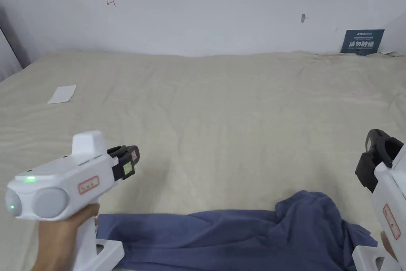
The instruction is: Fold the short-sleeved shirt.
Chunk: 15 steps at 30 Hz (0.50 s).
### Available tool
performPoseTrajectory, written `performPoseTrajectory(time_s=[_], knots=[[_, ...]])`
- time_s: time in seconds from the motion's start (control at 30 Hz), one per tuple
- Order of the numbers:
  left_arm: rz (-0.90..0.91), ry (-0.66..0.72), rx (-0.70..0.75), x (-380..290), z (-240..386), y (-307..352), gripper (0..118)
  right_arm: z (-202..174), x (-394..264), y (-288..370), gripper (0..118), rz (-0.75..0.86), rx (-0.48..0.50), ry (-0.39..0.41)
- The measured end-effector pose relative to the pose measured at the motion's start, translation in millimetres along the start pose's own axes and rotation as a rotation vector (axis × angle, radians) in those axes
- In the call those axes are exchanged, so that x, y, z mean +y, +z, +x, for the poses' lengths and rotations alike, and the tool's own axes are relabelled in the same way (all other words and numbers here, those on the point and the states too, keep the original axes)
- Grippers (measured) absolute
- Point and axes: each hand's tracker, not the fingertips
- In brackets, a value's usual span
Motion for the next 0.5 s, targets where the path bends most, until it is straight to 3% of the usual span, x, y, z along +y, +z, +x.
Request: performPoseTrajectory(time_s=[0.33,0.5], knots=[[-0.309,0.116,-0.078,-9.6,-94.7,-9.8,0,-3.9,-5.7,-8.3,0,-0.029,-0.001,0.013],[-0.38,0.183,-0.066,-35.4,-131.9,-18.1,0,-5.1,-12.6,-14.6,0,-0.051,-0.002,0.022]])
